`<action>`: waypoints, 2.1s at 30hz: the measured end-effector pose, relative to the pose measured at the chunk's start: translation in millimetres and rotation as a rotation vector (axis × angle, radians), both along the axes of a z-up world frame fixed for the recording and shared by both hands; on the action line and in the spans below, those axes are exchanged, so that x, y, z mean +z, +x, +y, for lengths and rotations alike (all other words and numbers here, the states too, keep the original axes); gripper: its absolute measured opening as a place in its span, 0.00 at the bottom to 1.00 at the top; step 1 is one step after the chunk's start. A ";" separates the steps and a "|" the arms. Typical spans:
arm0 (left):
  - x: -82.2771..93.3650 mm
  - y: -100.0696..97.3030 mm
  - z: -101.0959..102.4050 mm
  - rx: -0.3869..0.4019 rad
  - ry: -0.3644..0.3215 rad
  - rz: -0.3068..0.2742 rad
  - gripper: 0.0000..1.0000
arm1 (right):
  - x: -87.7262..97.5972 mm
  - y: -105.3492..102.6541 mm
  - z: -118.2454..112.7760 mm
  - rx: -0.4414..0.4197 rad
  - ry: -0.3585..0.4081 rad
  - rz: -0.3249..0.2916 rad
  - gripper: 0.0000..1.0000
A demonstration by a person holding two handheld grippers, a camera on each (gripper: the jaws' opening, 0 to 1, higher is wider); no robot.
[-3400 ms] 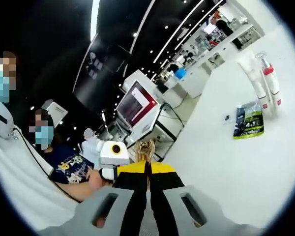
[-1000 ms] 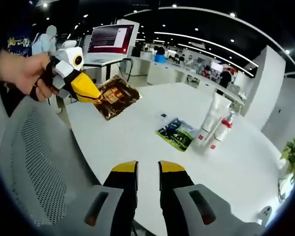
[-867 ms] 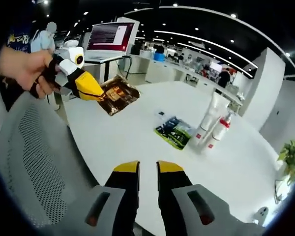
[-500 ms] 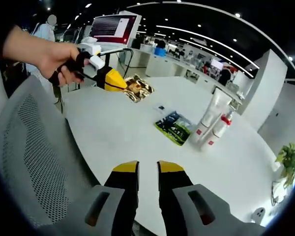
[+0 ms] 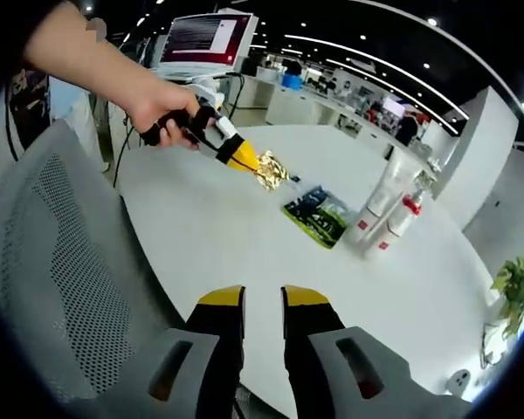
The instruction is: Arrange the skincare products in the storage area until every visible bottle or jar stands upright without overlapping.
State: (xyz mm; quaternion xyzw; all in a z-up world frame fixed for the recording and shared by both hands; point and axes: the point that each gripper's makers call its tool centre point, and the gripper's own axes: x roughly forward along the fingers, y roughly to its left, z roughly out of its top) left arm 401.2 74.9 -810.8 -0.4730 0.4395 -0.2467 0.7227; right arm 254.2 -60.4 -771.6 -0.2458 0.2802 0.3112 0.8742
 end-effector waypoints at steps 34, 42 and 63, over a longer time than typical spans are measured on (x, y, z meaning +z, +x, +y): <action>-40.1 28.3 6.1 -0.173 0.248 0.108 0.08 | -5.0 -1.0 -1.4 -0.012 0.002 0.032 0.15; -40.6 27.0 10.6 -0.224 0.311 0.161 0.10 | -5.2 -1.2 -1.2 -0.011 0.003 0.035 0.15; 25.1 22.0 32.2 0.006 0.257 -0.108 0.21 | 6.5 5.4 -2.3 -0.043 0.048 -0.010 0.21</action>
